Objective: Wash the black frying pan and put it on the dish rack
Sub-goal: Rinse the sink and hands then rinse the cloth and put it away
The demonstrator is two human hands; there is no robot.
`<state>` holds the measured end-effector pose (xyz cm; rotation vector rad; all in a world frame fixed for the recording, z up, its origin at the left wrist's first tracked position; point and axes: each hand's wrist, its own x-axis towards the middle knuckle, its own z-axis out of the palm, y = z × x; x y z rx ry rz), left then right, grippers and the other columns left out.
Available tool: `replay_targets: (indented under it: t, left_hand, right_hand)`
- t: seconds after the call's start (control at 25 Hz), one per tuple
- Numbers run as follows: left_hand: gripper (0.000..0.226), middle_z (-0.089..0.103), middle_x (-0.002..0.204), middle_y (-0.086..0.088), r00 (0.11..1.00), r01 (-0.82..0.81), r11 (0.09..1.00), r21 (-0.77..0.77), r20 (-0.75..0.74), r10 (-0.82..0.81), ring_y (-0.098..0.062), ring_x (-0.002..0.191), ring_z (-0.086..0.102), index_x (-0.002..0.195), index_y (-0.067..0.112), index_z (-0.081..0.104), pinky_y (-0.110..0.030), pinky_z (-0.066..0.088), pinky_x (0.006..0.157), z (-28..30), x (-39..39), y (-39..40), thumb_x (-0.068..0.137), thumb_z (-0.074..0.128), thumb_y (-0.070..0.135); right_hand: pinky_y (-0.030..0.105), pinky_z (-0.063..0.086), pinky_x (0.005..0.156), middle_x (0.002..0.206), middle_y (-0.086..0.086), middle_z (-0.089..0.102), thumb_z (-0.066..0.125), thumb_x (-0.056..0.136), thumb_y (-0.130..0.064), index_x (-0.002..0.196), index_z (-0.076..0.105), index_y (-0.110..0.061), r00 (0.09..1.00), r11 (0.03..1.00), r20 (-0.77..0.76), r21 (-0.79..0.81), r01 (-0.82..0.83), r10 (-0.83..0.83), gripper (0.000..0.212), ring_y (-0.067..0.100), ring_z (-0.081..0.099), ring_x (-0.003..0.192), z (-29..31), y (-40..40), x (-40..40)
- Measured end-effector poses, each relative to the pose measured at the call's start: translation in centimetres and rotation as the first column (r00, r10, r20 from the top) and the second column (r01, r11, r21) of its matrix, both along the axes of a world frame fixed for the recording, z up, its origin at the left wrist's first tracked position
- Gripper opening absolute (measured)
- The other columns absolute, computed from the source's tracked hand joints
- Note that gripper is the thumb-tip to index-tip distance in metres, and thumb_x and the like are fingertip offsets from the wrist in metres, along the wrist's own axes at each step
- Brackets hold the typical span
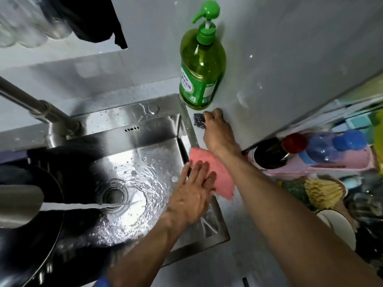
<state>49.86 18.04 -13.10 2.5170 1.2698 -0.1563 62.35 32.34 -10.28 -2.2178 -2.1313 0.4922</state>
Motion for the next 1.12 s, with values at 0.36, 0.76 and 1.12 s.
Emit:
replay_targets:
  t: [0.36,0.76,1.12]
  left_hand:
    - [0.055,0.000,0.162,0.004,0.991,-0.135,0.984,-0.114,-0.026,0.133,-0.025,0.144,0.012,0.153,0.033,0.010,-0.053,0.020,0.107,2.5,2.1,2.1,0.100,0.015,0.049]
    - [0.050,0.058,0.132,0.000,0.767,-0.375,0.905,-0.200,0.481,0.424,-0.022,0.116,0.053,0.136,0.026,0.051,-0.045,0.046,0.097,4.0,-1.7,4.6,0.086,0.056,0.027]
    - [0.050,0.049,0.129,-0.006,0.759,-0.563,0.824,0.065,0.435,0.484,-0.026,0.117,0.049,0.133,0.023,0.045,-0.040,0.046,0.093,23.4,0.9,22.5,0.086,0.058,0.034]
  right_hand:
    - [0.037,0.048,0.081,0.108,0.017,0.067,0.052,0.093,-0.017,0.111,0.071,0.000,0.931,0.852,-0.292,0.408,0.329,-0.220,0.030,0.027,0.059,0.097,1.2,-18.6,4.7]
    - [0.044,0.052,0.083,0.112,0.017,0.065,0.045,0.079,-0.012,0.108,0.070,0.000,0.940,0.878,-0.231,0.355,0.322,-0.252,0.040,0.037,0.060,0.099,0.9,-24.1,3.6]
    - [0.050,0.032,0.116,0.149,0.016,0.042,0.032,0.091,-0.050,0.145,0.044,-0.010,0.943,0.953,-0.141,-0.065,0.296,-0.302,0.068,0.034,0.035,0.139,-2.5,-8.0,-2.7]
